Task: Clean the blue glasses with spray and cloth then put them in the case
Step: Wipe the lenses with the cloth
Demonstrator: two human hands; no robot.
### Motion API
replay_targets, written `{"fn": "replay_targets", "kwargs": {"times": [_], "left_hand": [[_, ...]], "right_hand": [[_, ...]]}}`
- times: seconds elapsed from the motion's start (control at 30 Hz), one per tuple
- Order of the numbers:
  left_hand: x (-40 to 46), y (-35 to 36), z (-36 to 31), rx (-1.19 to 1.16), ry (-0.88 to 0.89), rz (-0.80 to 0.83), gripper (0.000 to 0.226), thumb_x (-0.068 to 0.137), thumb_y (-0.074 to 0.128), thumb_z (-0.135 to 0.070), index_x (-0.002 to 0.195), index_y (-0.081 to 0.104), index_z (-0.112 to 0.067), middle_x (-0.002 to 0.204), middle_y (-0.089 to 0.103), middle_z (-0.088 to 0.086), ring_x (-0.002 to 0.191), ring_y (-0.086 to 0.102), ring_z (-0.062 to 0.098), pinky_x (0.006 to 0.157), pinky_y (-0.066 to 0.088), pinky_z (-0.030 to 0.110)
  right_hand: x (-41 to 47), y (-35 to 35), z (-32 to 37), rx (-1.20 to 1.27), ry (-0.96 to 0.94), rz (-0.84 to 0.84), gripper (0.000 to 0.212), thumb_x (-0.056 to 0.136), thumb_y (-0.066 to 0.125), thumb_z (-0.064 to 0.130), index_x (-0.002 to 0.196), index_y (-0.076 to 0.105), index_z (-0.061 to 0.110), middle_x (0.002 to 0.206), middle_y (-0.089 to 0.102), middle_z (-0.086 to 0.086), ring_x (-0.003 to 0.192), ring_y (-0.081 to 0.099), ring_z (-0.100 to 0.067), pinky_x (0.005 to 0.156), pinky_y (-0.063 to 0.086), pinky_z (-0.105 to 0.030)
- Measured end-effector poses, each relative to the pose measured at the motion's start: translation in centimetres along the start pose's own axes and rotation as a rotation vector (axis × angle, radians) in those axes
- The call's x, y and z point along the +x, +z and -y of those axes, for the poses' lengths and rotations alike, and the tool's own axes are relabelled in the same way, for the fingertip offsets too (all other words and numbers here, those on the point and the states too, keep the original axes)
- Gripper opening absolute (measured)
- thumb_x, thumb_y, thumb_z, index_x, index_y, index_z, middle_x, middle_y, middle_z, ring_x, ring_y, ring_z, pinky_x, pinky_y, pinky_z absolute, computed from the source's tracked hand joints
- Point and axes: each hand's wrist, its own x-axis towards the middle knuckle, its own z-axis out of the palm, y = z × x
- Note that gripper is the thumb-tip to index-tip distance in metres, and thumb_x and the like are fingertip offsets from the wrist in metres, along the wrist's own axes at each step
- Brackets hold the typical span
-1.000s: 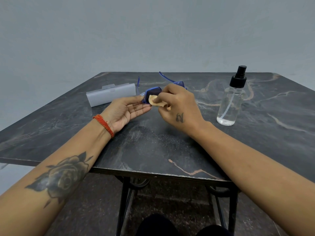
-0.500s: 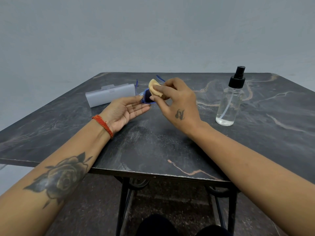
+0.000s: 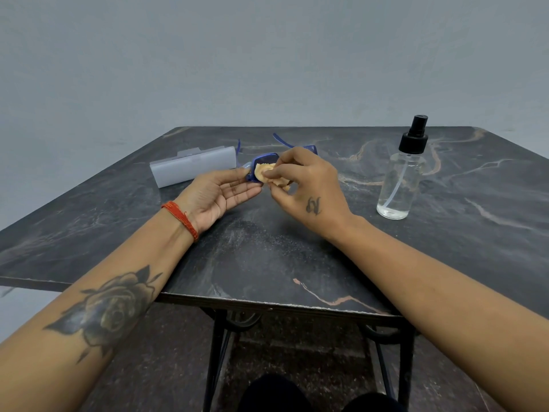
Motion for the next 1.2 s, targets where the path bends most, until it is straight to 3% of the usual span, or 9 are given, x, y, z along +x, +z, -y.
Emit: {"fn": "replay_targets", "kwargs": {"times": [0.2,0.33,0.57,0.7,0.83,1.03,1.2], "left_hand": [[0.0,0.0,-0.1,-0.005,-0.004,-0.026,0.008,0.087,0.052,-0.001,0.09,0.058,0.004,0.069,0.071,0.013,0.064,0.07,0.017,0.061,0.058,0.025],[0.0,0.1,-0.1,0.005,-0.01,-0.027,0.009,0.088,0.051,-0.001,0.089,0.058,0.004,0.069,0.071,0.013,0.064,0.071,0.018,0.06,0.058,0.025],[-0.2,0.1,-0.1,0.027,-0.022,0.001,0.01,0.088,0.051,-0.002,0.091,0.059,0.003,0.071,0.072,0.012,0.065,0.071,0.016,0.06,0.058,0.024],[-0.2,0.1,0.0,0.024,-0.025,0.009,0.016,0.088,0.05,-0.002,0.085,0.064,0.001,0.071,0.072,0.011,0.067,0.071,0.016,0.061,0.058,0.023],[-0.2,0.0,0.0,0.026,-0.033,0.036,0.036,0.088,0.047,0.0,0.064,0.074,-0.003,0.074,0.073,0.01,0.07,0.071,0.015,0.059,0.056,0.022],[-0.2,0.0,-0.1,0.014,-0.045,0.01,0.013,0.087,0.05,-0.002,0.087,0.063,0.001,0.074,0.073,0.011,0.069,0.071,0.016,0.059,0.057,0.023],[-0.1,-0.1,-0.2,-0.012,-0.035,-0.028,0.011,0.088,0.05,-0.001,0.091,0.059,0.003,0.069,0.071,0.012,0.063,0.07,0.017,0.057,0.057,0.024]], "right_hand": [[0.3,-0.5,-0.5,0.042,0.168,-0.085,0.014,0.071,0.068,0.009,0.083,0.074,0.009,0.08,0.065,-0.007,0.067,0.061,-0.019,0.059,0.055,-0.038],[0.6,-0.7,-0.1,0.033,0.164,-0.11,0.016,0.076,0.067,0.015,0.09,0.073,0.009,0.084,0.066,-0.007,0.071,0.062,-0.019,0.063,0.055,-0.038],[0.5,-0.4,0.0,-0.006,0.028,-0.102,0.02,0.074,0.073,0.012,0.092,0.072,0.004,0.087,0.065,-0.01,0.079,0.062,-0.022,0.068,0.052,-0.029],[0.3,0.1,0.1,-0.036,-0.095,-0.031,0.025,0.076,0.07,0.007,0.101,0.071,0.005,0.091,0.063,-0.015,0.08,0.061,-0.025,0.074,0.04,-0.017],[0.0,0.4,0.5,-0.019,-0.209,0.032,0.028,0.077,0.067,0.0,0.103,0.071,0.01,0.09,0.063,-0.014,0.078,0.059,-0.027,0.069,0.047,-0.026],[-0.2,-0.1,0.0,0.004,-0.154,0.045,0.027,0.065,0.066,-0.004,0.086,0.076,0.011,0.084,0.066,-0.009,0.073,0.061,-0.026,0.061,0.049,-0.027],[-0.1,-0.4,-0.5,-0.002,-0.06,-0.036,0.026,0.061,0.064,-0.002,0.081,0.076,0.01,0.08,0.066,-0.008,0.071,0.063,-0.024,0.058,0.052,-0.03]]}}
